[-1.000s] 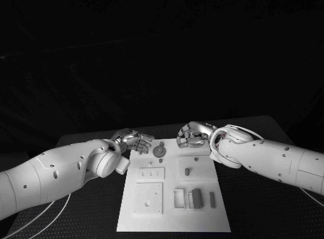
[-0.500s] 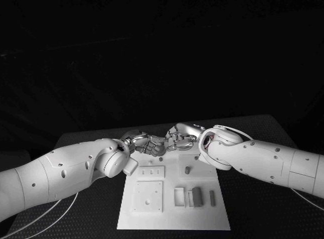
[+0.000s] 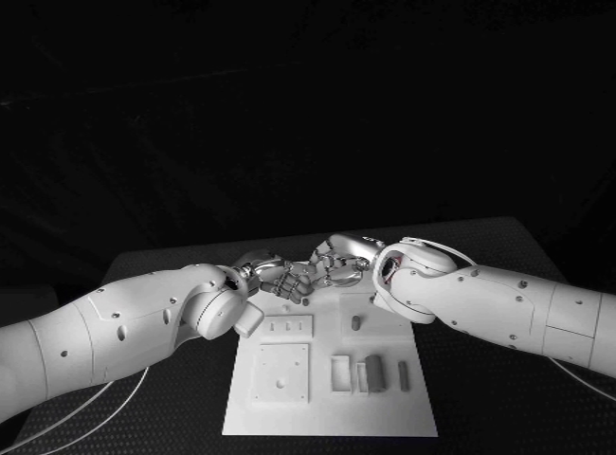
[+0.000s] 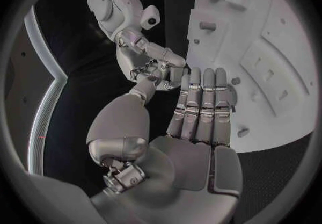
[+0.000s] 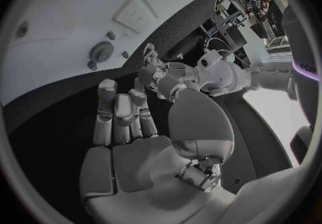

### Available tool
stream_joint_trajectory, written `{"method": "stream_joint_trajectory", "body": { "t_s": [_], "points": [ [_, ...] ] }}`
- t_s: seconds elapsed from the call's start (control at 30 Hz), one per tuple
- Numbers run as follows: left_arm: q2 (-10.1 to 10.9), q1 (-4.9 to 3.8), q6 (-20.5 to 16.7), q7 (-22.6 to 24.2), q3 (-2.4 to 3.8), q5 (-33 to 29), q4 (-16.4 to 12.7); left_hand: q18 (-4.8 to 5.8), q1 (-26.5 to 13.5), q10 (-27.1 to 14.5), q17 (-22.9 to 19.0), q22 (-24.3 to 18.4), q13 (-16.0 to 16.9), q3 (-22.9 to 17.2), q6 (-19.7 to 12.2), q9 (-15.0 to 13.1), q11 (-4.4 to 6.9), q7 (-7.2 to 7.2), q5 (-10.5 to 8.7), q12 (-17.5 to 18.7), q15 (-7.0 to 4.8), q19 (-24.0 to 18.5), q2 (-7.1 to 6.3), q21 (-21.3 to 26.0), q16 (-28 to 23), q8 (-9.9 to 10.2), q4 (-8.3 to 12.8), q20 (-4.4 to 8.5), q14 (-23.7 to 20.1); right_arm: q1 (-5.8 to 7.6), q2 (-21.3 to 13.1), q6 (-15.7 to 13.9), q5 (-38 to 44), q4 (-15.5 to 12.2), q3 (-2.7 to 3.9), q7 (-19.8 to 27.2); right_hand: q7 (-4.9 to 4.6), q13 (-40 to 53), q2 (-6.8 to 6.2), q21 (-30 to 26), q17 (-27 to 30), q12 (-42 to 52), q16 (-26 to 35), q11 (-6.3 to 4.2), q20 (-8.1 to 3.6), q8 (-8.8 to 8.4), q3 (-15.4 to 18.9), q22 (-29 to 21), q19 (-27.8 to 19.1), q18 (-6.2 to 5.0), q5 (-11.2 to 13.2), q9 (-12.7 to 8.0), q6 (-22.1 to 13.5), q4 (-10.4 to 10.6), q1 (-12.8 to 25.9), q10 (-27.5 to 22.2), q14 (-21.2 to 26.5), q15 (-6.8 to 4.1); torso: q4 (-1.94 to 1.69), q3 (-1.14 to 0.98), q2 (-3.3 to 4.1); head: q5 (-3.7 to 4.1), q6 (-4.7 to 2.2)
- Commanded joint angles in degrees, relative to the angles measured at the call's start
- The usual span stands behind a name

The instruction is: Assemble the parts on the task board

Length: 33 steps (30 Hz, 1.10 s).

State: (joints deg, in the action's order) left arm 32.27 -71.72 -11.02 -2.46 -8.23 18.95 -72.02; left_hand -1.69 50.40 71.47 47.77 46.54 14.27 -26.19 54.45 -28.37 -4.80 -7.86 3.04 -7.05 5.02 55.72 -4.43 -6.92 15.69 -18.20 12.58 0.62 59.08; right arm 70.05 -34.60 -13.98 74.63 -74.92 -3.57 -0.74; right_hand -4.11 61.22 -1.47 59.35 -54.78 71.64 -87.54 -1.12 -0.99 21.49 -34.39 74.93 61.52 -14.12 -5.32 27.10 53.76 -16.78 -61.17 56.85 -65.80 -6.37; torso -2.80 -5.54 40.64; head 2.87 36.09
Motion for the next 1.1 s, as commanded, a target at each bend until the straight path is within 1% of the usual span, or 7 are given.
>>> {"method": "stream_joint_trajectory", "body": {
  "t_s": [0.03,0.33,0.53,0.73,0.83,0.97,1.1],
  "points": [
    [-0.25,-0.04,1.74,-0.29,0.07,0.88,-0.27,-0.7,-0.47,0.4,0.1,0.07,0.08,0.22,0.4,0.06,0.12,0.06,-0.22,-0.21,-0.1,0.4,0.27,0.16,0.14,-0.18,0.18,-0.03,0.43,-0.02,0.24,0.8,0.66,-0.34,0.0,0.39,-0.54,0.08,0.27,0.23,0.09,0.25,-0.06,-0.27,-0.41,2.0,-0.23,1.01,0.11,-0.88,-0.17,3.91,6.0,0.06,-0.23,0.07,-0.07,-0.5,-0.02,-0.01,0.0,0.09,0.03],
    [-0.23,-0.03,0.9,-1.0,0.07,1.55,0.0,-0.66,-0.58,0.49,0.24,0.14,0.14,0.25,0.51,0.1,0.15,0.03,-0.22,-0.22,-0.14,0.48,0.49,0.16,0.15,-0.18,0.18,0.03,0.52,-0.05,0.95,1.64,0.59,0.13,0.0,0.47,-0.54,0.09,0.26,0.23,0.09,0.24,-0.05,-0.27,-0.42,1.99,-0.23,1.01,0.11,-0.88,-0.16,3.94,6.0,0.07,-0.21,0.07,-0.08,-0.51,0.04,-0.06,0.02,0.16,0.0],
    [-0.52,-0.03,1.13,-0.75,0.07,1.11,-0.14,-0.58,-0.41,0.57,0.46,0.24,0.23,0.08,0.62,0.17,0.19,0.1,-0.22,-0.18,-0.23,0.54,1.38,0.22,0.1,-0.13,0.39,0.13,0.57,-0.17,1.6,2.39,0.54,0.62,-0.02,0.39,-0.54,0.09,0.27,0.23,0.12,0.23,-0.04,-0.27,-0.42,1.98,-0.24,1.0,0.11,-0.88,-0.16,3.96,6.0,0.07,-0.19,0.07,-0.07,-0.52,-0.01,-0.02,0.02,0.24,0.03],
    [-0.6,-0.03,1.34,-0.77,0.07,1.08,-0.17,-0.45,0.16,0.74,0.78,0.38,0.36,-0.14,0.86,0.24,0.25,0.26,-0.22,-0.16,-0.33,0.58,2.64,0.33,0.04,-0.14,1.13,0.23,0.7,-0.35,2.05,2.51,0.52,0.87,-0.03,0.35,-0.55,0.09,0.29,0.22,0.19,0.23,-0.03,-0.27,-0.43,1.97,-0.24,1.0,0.1,-0.88,-0.16,3.98,5.99,0.07,-0.17,0.07,-0.02,-0.53,-0.03,-0.03,0.01,0.23,0.17],
    [-0.52,-0.03,1.38,-0.89,0.07,1.08,-0.19,-0.33,0.94,1.09,1.05,0.48,0.52,-0.48,1.28,0.21,0.42,0.47,-0.22,-0.27,-0.46,0.57,3.7,0.42,0.11,-0.29,1.9,0.3,1.0,-0.36,2.05,2.52,0.52,1.04,-0.03,0.31,-0.55,0.09,0.3,0.22,0.28,0.22,-0.02,-0.27,-0.43,1.96,-0.25,1.0,0.09,-0.88,-0.16,3.99,5.98,0.07,-0.16,0.07,0.04,-0.53,-0.03,-0.03,0.01,0.23,0.17],
    [-0.31,-0.03,1.25,-0.95,0.07,1.18,-0.19,0.01,2.21,2.44,1.75,0.65,0.99,-1.27,2.68,-0.03,1.04,1.05,-0.23,-0.87,-0.93,0.52,5.43,0.6,0.65,-0.94,3.06,0.47,2.12,-0.37,1.96,2.64,0.52,1.26,-0.03,0.24,-0.55,0.09,0.3,0.21,0.27,0.22,-0.01,-0.27,-0.43,1.95,-0.25,0.99,0.09,-0.88,-0.16,4.0,5.98,0.07,-0.15,0.07,0.04,-0.54,-0.01,-0.01,0.02,0.23,0.2],
    [-0.07,-0.02,1.07,-0.88,0.07,1.24,-0.18,0.21,2.68,3.25,2.25,0.77,1.35,-1.73,3.61,-0.22,1.51,1.58,-0.23,-1.25,-1.24,0.67,6.38,0.65,0.9,-1.34,3.49,0.69,2.6,-0.37,1.88,2.85,0.52,1.33,-0.03,0.17,-0.55,0.1,0.31,0.21,0.21,0.21,-0.01,-0.27,-0.44,1.95,-0.26,0.99,0.08,-0.88,-0.16,4.01,5.97,0.07,-0.15,0.07,0.0,-0.54,-0.01,-0.03,0.02,0.23,0.21]
  ]
}}
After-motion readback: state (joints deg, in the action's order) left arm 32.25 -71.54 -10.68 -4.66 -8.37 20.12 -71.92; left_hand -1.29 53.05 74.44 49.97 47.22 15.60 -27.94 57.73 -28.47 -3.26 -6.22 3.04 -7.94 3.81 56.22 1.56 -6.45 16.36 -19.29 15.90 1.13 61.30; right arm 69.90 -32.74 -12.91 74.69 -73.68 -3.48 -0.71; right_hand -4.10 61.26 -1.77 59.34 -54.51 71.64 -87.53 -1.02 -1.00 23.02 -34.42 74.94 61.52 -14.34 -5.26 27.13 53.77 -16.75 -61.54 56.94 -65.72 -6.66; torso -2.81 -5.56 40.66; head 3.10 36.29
